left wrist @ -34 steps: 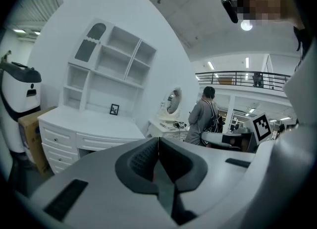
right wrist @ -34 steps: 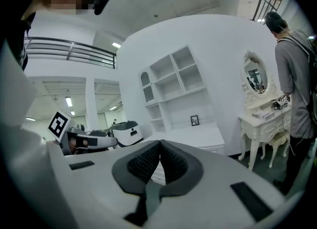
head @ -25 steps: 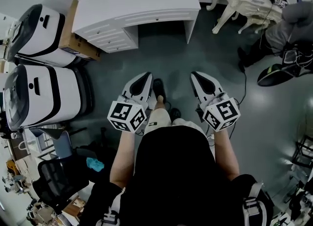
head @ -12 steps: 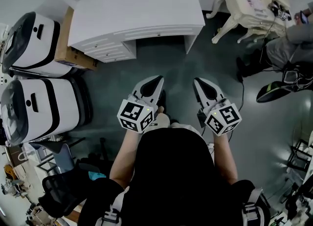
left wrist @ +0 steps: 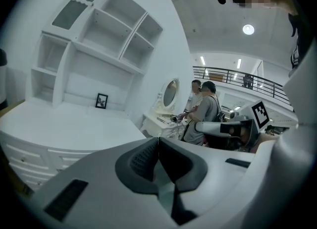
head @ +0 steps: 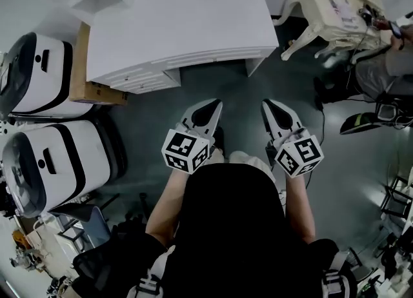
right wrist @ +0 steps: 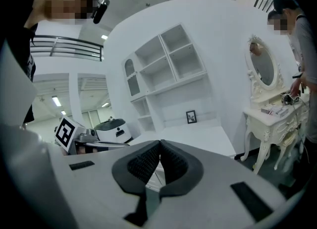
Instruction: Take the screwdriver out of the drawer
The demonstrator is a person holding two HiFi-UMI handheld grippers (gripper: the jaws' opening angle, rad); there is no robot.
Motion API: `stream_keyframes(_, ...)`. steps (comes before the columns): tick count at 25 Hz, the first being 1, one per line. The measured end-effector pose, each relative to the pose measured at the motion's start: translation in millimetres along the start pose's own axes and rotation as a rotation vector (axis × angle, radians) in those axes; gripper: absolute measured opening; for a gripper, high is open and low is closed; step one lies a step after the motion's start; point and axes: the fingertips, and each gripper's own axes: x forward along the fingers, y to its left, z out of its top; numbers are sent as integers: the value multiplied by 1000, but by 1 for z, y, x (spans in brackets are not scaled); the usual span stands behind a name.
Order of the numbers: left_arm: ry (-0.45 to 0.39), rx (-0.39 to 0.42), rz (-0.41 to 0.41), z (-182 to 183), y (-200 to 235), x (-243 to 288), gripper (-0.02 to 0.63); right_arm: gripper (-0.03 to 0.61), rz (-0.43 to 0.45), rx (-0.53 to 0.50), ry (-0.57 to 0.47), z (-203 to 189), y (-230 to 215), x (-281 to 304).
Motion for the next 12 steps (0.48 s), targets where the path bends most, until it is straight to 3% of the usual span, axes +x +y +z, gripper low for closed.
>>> stream_keyframes(12,103,1,-14,-26,74,57,23,18,-67,-29,82,-25,-34,67)
